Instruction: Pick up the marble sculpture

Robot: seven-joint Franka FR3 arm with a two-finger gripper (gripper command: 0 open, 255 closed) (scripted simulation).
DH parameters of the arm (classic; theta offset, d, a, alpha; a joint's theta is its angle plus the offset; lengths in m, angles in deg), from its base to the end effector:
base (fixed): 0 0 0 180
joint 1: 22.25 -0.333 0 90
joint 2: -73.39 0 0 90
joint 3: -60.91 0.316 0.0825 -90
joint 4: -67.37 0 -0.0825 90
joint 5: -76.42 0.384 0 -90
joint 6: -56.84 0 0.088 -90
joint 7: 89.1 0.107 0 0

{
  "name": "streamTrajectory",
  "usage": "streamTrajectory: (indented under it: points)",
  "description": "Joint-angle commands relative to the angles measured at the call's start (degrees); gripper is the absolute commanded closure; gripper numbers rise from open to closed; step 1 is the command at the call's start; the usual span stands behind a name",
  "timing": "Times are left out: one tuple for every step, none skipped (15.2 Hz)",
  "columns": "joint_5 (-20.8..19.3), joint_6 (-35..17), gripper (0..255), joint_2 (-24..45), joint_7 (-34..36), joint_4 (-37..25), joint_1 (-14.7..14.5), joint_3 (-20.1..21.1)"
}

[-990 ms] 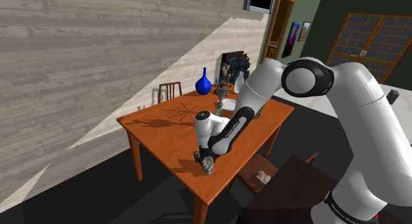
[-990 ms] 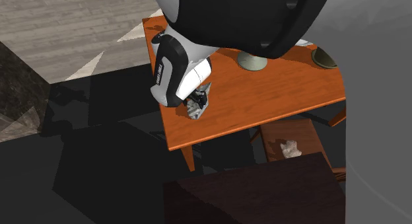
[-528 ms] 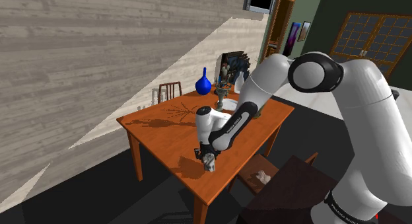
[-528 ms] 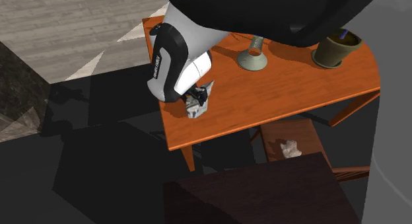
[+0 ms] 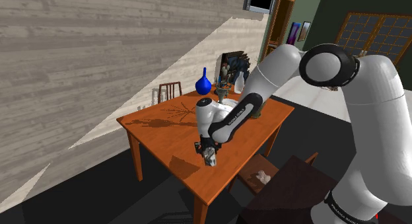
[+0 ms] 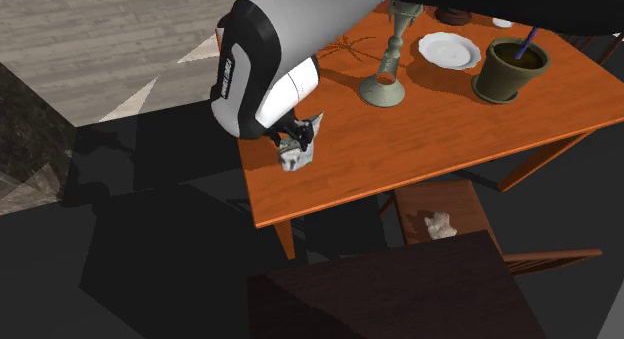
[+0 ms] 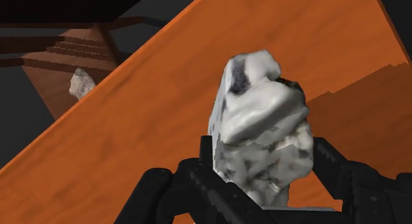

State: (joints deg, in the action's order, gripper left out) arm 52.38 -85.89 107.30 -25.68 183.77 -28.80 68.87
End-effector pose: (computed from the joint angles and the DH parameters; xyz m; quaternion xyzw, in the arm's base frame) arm 0.5611 0.1487 0.1419 0.9617 -0.2569 0.0043 0.0953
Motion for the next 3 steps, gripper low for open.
streamTrajectory:
  points:
    - [0.5, 0.9, 255, -1.3, -0.6, 0.4, 0.4, 0.3]
    - [0.5, 0.9, 255, -1.4, -0.6, 0.4, 0.4, 0.4]
    - [0.5, 0.9, 255, -1.4, -0.6, 0.4, 0.4, 0.4]
